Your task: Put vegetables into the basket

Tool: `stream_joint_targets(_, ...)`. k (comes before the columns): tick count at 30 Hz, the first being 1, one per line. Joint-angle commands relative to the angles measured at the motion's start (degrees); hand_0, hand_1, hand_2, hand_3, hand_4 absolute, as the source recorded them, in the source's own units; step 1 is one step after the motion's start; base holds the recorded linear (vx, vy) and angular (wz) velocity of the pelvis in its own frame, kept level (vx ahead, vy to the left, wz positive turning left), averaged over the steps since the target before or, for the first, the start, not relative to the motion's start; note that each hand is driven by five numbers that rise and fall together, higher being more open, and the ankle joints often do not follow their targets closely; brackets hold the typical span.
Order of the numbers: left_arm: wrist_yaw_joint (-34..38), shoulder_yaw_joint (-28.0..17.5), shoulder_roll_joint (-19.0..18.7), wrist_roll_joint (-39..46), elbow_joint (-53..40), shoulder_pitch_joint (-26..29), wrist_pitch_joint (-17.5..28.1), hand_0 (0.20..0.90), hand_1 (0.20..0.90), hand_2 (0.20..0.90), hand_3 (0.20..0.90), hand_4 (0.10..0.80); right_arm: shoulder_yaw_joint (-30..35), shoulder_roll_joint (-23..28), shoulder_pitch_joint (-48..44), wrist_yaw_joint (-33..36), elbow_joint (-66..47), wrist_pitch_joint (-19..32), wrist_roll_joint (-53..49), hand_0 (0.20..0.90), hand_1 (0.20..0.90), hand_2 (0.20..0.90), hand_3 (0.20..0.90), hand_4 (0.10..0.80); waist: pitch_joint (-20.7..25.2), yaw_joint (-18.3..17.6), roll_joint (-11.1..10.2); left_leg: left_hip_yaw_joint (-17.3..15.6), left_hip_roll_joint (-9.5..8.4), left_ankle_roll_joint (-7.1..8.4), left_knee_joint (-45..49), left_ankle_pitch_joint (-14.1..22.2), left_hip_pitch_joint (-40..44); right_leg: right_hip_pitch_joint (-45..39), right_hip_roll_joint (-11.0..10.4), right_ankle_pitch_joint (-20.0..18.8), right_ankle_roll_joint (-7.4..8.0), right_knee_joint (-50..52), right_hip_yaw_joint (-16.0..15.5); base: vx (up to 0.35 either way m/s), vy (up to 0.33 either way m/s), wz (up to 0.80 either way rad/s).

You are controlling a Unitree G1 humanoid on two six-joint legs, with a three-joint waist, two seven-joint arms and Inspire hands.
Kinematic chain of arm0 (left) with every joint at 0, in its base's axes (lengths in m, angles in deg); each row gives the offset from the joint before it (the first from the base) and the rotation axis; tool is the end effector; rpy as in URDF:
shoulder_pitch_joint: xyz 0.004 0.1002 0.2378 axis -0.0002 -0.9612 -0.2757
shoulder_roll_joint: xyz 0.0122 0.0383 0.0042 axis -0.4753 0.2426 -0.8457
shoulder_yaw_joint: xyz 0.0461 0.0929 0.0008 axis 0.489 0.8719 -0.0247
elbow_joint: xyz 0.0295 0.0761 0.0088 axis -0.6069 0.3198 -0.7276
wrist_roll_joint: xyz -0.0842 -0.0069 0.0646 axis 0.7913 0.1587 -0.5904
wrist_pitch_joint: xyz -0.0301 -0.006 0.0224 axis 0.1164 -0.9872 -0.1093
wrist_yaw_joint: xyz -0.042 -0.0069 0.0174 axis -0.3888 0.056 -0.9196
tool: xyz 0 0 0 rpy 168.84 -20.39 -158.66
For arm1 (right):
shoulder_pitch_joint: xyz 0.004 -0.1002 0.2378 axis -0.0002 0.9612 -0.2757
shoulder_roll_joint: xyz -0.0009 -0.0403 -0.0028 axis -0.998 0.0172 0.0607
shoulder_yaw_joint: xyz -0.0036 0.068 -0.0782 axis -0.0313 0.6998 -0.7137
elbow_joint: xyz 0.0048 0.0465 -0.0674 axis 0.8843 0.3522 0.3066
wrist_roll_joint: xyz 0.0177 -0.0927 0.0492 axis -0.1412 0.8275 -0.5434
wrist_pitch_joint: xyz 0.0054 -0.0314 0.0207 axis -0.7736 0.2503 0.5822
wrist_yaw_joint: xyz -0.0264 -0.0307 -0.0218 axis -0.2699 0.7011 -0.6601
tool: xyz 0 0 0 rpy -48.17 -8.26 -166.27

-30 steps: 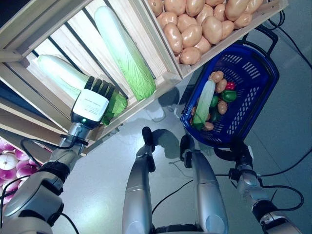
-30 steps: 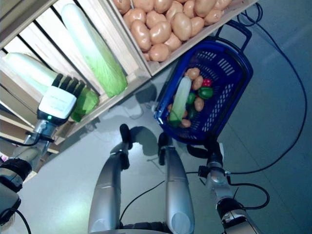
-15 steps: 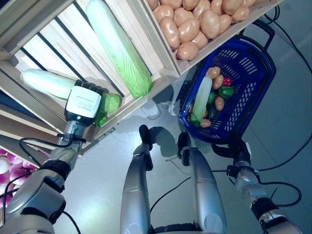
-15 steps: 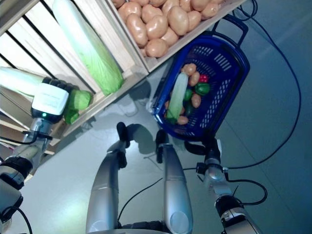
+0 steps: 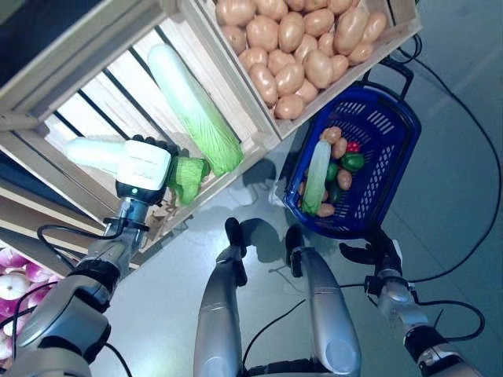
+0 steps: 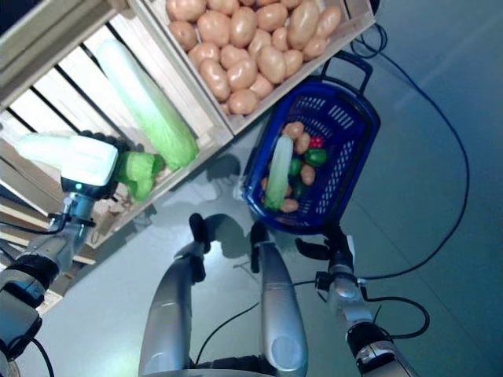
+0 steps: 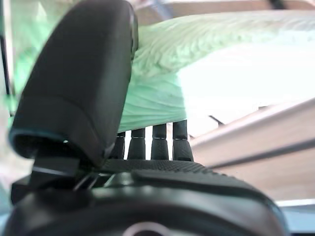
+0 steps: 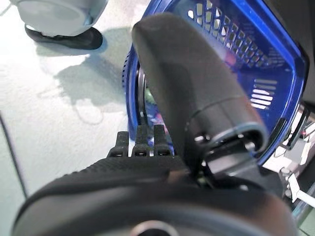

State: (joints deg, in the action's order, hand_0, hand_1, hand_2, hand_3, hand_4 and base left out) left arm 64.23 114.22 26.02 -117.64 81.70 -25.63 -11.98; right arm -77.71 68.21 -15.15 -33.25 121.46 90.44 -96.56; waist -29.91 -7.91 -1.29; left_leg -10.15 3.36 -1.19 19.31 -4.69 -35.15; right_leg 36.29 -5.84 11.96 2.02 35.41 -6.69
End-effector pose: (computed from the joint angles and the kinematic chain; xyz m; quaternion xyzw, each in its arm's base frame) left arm 0.2908 0.2968 0.0774 0.7743 -0.2133 0.1644 0.5727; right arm 0.2104 -0.2283 -0.0366 -0.0428 0.2036 -0.1604 0.9649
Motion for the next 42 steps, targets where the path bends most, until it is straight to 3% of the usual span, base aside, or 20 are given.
stream_joint_targets(1, 5.9, -9.0, -2.5, 5.9, -4.6, 0.6, 4.0, 0.3, 0.3, 0.3, 0.3, 0.4, 3.1, 2.0, 4.0, 2.8, -2.4, 1.6, 3.0, 0.9, 0.9, 0.9, 0.9, 0.8, 0.7, 0.8, 0.9, -0.8, -1.0, 3.07, 3.2, 8.8, 6.0, -6.9, 1.1, -8.2, 1.52, -13.3, 0.8, 0.072, -0.006, -0.01)
stream_joint_targets(5, 4.4, -13.2, -2.2, 7.7, -10.5, -4.5, 6.5, 0.3, 0.3, 0.3, 0.3, 0.4, 4.0, 0.8, 5.6, 2.7, -1.6, 2.3, 3.5, 0.9, 0.9, 0.9, 0.9, 0.8, 3.5, 1.9, 1.1, -0.3, -1.47, 3.36, -1.7, 7.5, 10.8, -12.0, 0.6, -8.4, 1.76, -17.3, -0.3, 0.137, -0.041, -0.01)
stream_joint_targets(9, 4.3, -18.4, -1.1, 11.7, -19.4, -12.9, 7.5, 0.3, 0.3, 0.3, 0.3, 0.4, 5.7, -0.6, 8.9, 3.4, -3.2, 2.8, 4.6, 0.9, 0.9, 0.9, 0.9, 0.8, 6.9, 3.6, 1.2, 1.3, -2.14, 3.71, -7.4, 6.1, 16.4, -18.6, 0.1, -8.7, 1.95, -22.3, -3.0, 0.128, -0.061, 0.09)
stream_joint_targets(11, 4.7, -22.4, 0.9, 16.0, -24.5, -18.4, 9.4, 0.3, 0.3, 0.3, 0.3, 0.4, 6.9, -1.3, 11.1, 3.8, -4.9, 2.9, 5.7, 0.9, 0.9, 0.9, 0.9, 0.8, 9.0, 4.4, 1.2, 2.2, -2.39, 3.78, -8.9, 6.1, 19.0, -22.0, -0.1, -8.7, 1.82, -24.5, -4.3, 0.133, -0.055, 0.17)
stream_joint_targets(15, -0.1, -30.2, 7.0, 25.2, -32.7, -26.2, 18.8, 0.3, 0.3, 0.3, 0.3, 0.4, 9.2, -3.3, 14.3, 3.8, -7.7, 2.7, 7.6, 0.9, 0.9, 0.9, 0.9, 0.8, 12.6, 5.9, 0.7, 3.4, -2.42, 3.67, -12.1, 6.3, 24.2, -28.2, 0.1, -8.7, 1.78, -28.2, -5.8, 0.133, -0.052, 0.18)
stream_joint_targets(19, -8.4, -34.5, 12.6, 38.2, -38.9, -30.5, 26.0, 0.3, 0.3, 0.3, 0.3, 0.4, 11.2, -4.3, 16.2, 2.5, -9.6, 2.1, 7.9, 0.9, 0.9, 0.9, 0.9, 0.8, 15.4, 6.7, 0.3, 4.3, -2.46, 3.7, -14.6, 6.2, 27.6, -32.3, 0.5, -9.3, 1.83, -31.4, -6.4, 0.109, -0.036, 0.25)
stream_joint_targets(20, -15.4, -36.1, 15.4, 48.8, -41.2, -32.1, 29.3, 0.3, 0.3, 0.3, 0.3, 0.4, 11.8, -4.6, 17.3, 2.0, -11.8, 1.5, 8.1, 0.9, 0.9, 0.9, 0.9, 0.8, 16.4, 7.0, 0.0, 4.4, -2.33, 3.7, -14.8, 6.5, 29.0, -33.7, 0.6, -9.4, 1.8, -32.0, -6.6, 0.065, -0.028, 0.2)
stream_joint_targets(21, -17.9, -36.4, 17.1, 51.5, -42.5, -32.7, 29.8, 0.3, 0.3, 0.3, 0.3, 0.4, 12.1, -4.8, 17.8, 1.2, -13.3, 1.0, 6.8, 0.9, 0.9, 0.9, 0.9, 0.8, 17.1, 7.1, -0.2, 4.6, -2.28, 3.67, -14.8, 6.4, 29.2, -34.1, 0.5, -9.7, 1.81, -32.3, -6.8, 0.073, -0.03, 0.18)
stream_joint_targets(22, -18.7, -36.4, 17.4, 52.7, -42.9, -32.9, 30.0, 0.3, 0.3, 0.3, 0.3, 0.4, 12.2, -4.9, 17.9, 0.9, -13.6, 0.8, 6.4, 0.9, 0.9, 0.9, 0.9, 0.8, 17.4, 7.1, -0.2, 4.6, -2.23, 3.66, -14.9, 6.5, 29.5, -34.4, 0.5, -9.8, 1.82, -32.5, -6.9, 0.076, -0.045, 0.14)
stream_joint_targets(23, -24.7, -35.9, 19.0, 61.4, -44.8, -33.0, 30.2, 0.3, 0.3, 0.3, 0.3, 0.4, 12.6, -5.4, 18.3, -1.6, -15.1, 1.1, 4.5, 0.9, 0.9, 0.9, 0.9, 0.8, 18.6, 7.2, -0.5, 4.5, -2.14, 3.5, -15.4, 6.7, 30.7, -35.6, 0.7, -10.0, 1.78, -33.4, -6.9, 0.087, -0.048, 0.13)
stream_joint_targets(28, -36.7, -34.2, 23.3, 79.5, -48.8, -32.7, 30.2, 0.3, 0.3, 0.3, 0.3, 0.4, 11.5, -6.5, 17.7, -4.6, -21.3, 2.0, 4.6, 0.9, 0.9, 0.9, 0.9, 0.8, 20.8, 7.2, -0.5, 4.8, -1.94, 3.43, -19.5, 5.7, 34.1, -38.0, 1.0, -11.1, 2.16, -35.7, -7.1, 0.023, -0.017, 0.03)
stream_joint_targets(31, -45.5, -32.7, 26.5, 94.5, -50.6, -32.5, 28.5, 0.3, 0.3, 0.3, 0.3, 0.4, 10.9, -6.6, 17.6, -7.6, -25.6, 2.6, 5.2, 0.9, 0.9, 0.9, 0.9, 0.8, 22.2, 7.0, -0.4, 4.9, -1.93, 3.4, -22.0, 5.0, 36.0, -39.1, 1.2, -11.8, 2.52, -37.0, -7.1, -0.001, -0.009, -0.01)
stream_joint_targets(35, -49.4, -29.9, 28.2, 100.8, -51.5, -32.6, 25.0, 0.3, 0.3, 0.3, 0.3, 0.4, 9.9, -5.2, 16.9, -10.5, -31.3, 1.4, 5.9, 0.9, 0.9, 0.9, 0.9, 0.8, 23.2, 6.7, -0.4, 4.2, -1.85, 3.04, -22.8, 5.2, 37.2, -39.5, 1.3, -12.2, 2.76, -37.5, -6.9, -0.015, -0.019, -0.01)
stream_joint_targets(40, -50.7, -28.3, 27.7, 100.4, -52.0, -33.6, 19.9, 0.3, 0.3, 0.3, 0.3, 0.4, 8.9, -3.0, 16.7, -16.6, -38.7, 0.0, 4.5, 0.9, 0.9, 0.9, 0.9, 0.8, 23.8, 6.6, -0.7, 3.2, -1.76, 2.69, -23.2, 5.4, 38.2, -39.9, 1.4, -12.4, 3.0, -38.0, -6.4, -0.017, -0.021, -0.02)
stream_joint_targets(42, -51.5, -27.9, 26.9, 97.8, -51.7, -33.9, 18.4, 0.3, 0.3, 0.3, 0.3, 0.4, 8.2, -1.4, 16.7, -19.6, -42.0, -4.5, 3.9, 0.9, 0.9, 0.9, 0.9, 0.8, 24.1, 6.5, -0.7, 3.0, -1.74, 2.64, -23.7, 5.5, 38.8, -40.1, 1.5, -12.6, 3.22, -38.4, -6.4, -0.014, -0.021, -0.05)
